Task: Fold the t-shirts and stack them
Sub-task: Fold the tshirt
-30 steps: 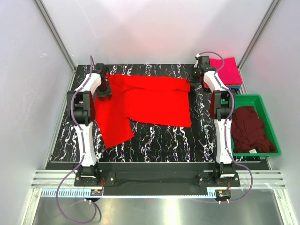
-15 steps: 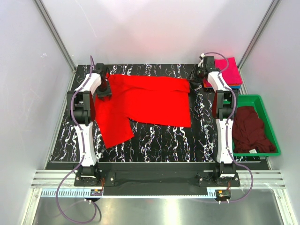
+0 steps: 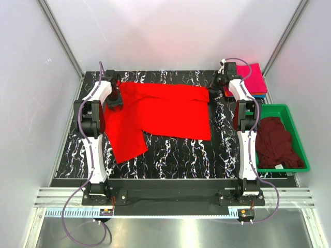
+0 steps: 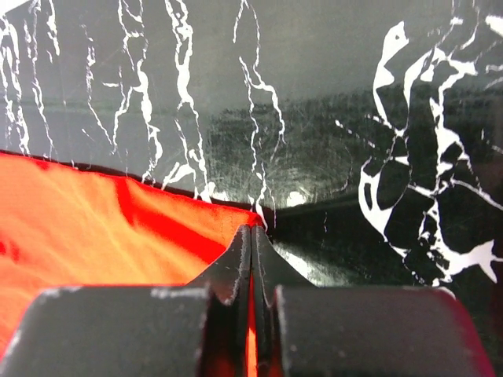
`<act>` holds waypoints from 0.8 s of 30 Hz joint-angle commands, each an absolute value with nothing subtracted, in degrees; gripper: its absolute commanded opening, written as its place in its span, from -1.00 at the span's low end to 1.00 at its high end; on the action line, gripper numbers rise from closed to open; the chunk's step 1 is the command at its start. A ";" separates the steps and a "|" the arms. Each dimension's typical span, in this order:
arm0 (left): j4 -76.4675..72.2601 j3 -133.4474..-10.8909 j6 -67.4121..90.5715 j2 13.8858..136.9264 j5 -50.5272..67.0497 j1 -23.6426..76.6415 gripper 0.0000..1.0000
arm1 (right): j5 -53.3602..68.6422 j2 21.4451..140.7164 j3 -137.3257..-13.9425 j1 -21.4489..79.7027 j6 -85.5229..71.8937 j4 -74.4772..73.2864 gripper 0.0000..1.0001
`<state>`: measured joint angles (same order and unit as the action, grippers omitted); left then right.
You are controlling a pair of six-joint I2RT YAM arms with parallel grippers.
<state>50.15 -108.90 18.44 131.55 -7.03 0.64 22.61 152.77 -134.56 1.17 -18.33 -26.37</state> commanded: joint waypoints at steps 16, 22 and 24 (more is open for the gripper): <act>51.68 -111.09 16.17 134.30 -15.12 0.35 -0.17 | 23.03 158.02 -142.37 -1.67 -21.61 -16.08 -1.00; 50.72 -111.09 15.56 133.86 -15.56 0.35 -0.16 | 22.23 160.92 -148.18 -2.28 -25.56 -15.83 -0.84; 50.10 -111.36 15.38 133.42 -13.37 0.44 -0.15 | 22.76 161.37 -148.36 -2.29 -27.24 -13.80 -0.78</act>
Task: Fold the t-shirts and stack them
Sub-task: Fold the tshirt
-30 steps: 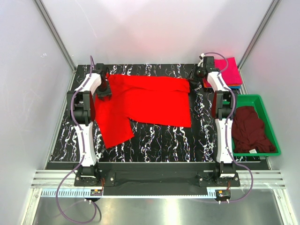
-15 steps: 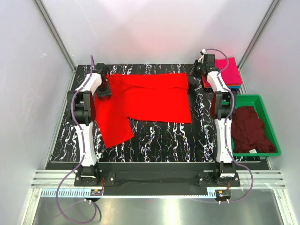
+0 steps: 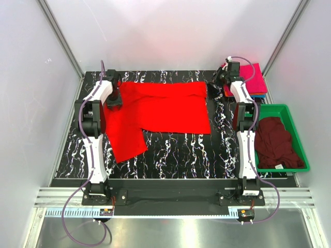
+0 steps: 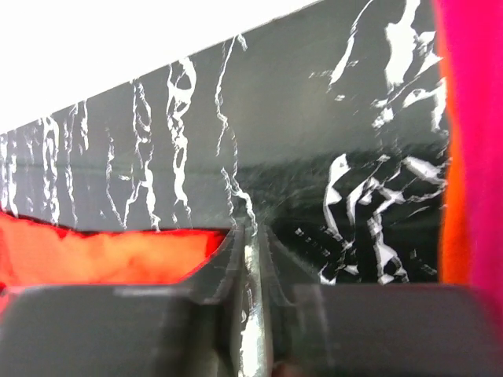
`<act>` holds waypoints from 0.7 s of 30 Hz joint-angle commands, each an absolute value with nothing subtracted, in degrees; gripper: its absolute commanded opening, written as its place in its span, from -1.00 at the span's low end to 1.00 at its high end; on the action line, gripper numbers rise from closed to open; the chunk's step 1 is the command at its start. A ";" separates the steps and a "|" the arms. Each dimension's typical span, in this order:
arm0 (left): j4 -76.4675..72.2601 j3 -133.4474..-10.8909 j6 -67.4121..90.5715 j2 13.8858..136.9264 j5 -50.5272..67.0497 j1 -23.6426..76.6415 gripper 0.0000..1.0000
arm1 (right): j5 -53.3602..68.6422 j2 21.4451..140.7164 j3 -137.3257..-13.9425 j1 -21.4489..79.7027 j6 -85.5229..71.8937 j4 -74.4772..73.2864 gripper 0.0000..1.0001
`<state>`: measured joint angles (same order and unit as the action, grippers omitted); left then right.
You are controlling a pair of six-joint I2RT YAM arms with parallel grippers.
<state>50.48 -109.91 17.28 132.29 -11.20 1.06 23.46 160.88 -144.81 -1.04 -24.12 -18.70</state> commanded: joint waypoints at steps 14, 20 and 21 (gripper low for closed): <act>52.47 -119.88 17.66 128.68 -6.85 1.58 -0.01 | 21.01 140.30 -129.58 -1.58 -27.60 -26.18 -0.45; 54.32 -115.87 18.37 123.85 -7.56 3.42 -0.01 | 16.71 125.26 -108.04 5.43 -25.49 -30.75 -0.82; 53.53 -113.75 18.54 122.36 -7.12 3.86 -0.01 | 15.13 122.81 -106.19 6.23 -25.84 -31.11 -0.86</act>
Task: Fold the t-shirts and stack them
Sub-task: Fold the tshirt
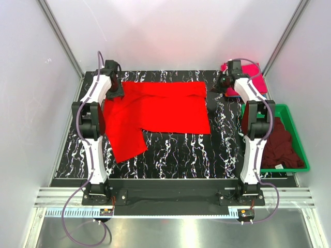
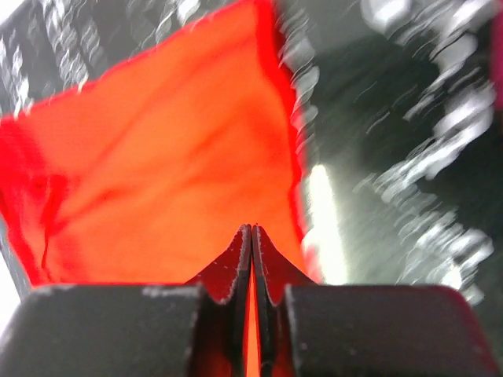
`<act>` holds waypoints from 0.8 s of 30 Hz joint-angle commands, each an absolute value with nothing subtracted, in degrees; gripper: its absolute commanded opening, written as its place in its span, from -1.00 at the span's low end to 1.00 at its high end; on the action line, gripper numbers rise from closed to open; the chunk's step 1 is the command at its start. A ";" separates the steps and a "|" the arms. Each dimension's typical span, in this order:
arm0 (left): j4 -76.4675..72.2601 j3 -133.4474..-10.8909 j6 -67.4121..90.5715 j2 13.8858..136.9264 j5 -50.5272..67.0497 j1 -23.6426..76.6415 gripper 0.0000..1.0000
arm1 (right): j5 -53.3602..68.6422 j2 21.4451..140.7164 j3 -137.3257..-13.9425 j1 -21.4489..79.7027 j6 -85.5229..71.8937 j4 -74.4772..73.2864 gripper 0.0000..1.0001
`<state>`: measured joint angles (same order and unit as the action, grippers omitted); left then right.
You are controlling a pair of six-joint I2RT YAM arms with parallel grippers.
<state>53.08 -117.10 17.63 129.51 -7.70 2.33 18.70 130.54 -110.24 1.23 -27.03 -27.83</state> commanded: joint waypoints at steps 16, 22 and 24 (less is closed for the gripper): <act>44.21 -73.05 30.04 106.44 5.10 8.79 -0.09 | 5.81 114.35 -80.53 11.34 -27.86 -34.36 -1.00; 44.82 -66.73 36.37 103.28 2.90 8.88 -0.11 | -3.41 110.13 -73.93 11.34 -26.98 -37.17 -1.00; 44.48 -64.70 37.96 101.52 2.46 8.88 -0.09 | -6.84 108.29 -72.87 11.34 -26.46 -37.79 -1.00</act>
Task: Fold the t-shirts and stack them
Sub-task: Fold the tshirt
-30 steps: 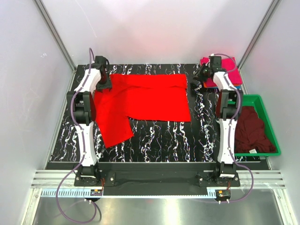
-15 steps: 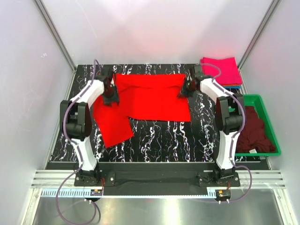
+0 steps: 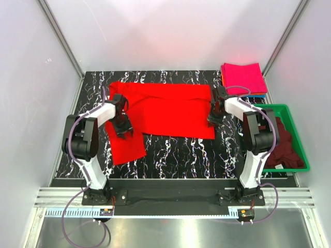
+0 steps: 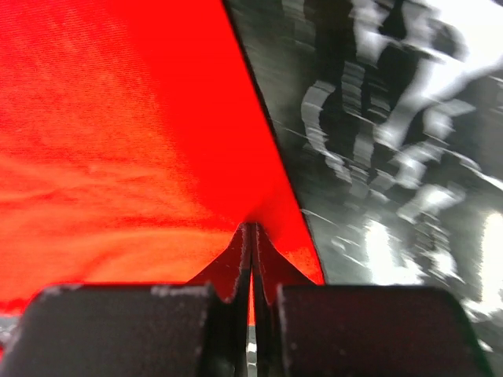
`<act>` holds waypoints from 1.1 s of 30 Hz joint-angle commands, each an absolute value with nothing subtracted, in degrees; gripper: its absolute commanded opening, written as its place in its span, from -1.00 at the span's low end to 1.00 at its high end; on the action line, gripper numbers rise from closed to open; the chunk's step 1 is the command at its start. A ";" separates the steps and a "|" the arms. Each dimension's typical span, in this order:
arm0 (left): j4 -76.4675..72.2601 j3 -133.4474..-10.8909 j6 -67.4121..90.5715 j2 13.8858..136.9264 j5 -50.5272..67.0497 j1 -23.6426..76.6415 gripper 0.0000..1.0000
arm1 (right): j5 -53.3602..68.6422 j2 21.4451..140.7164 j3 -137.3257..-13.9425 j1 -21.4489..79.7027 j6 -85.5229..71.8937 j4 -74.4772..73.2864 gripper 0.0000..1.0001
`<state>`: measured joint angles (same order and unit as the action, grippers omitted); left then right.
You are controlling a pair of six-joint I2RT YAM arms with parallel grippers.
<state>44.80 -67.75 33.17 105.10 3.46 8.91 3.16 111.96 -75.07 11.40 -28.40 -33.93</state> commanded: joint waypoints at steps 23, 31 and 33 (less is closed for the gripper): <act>38.87 -96.77 23.73 115.04 11.91 -5.98 0.05 | 17.66 119.69 -107.29 17.31 -35.60 -32.86 0.01; 34.38 -100.09 18.99 116.54 11.86 -3.34 0.03 | 19.77 127.62 -115.84 17.58 -33.49 -32.70 0.00; 28.24 -100.28 18.81 117.24 13.00 -3.25 0.04 | 19.69 128.05 -114.62 17.67 -34.71 -31.56 -0.01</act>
<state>38.13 -96.23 21.32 117.89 10.02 -2.66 17.76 128.11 -112.64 17.93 -33.65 -32.82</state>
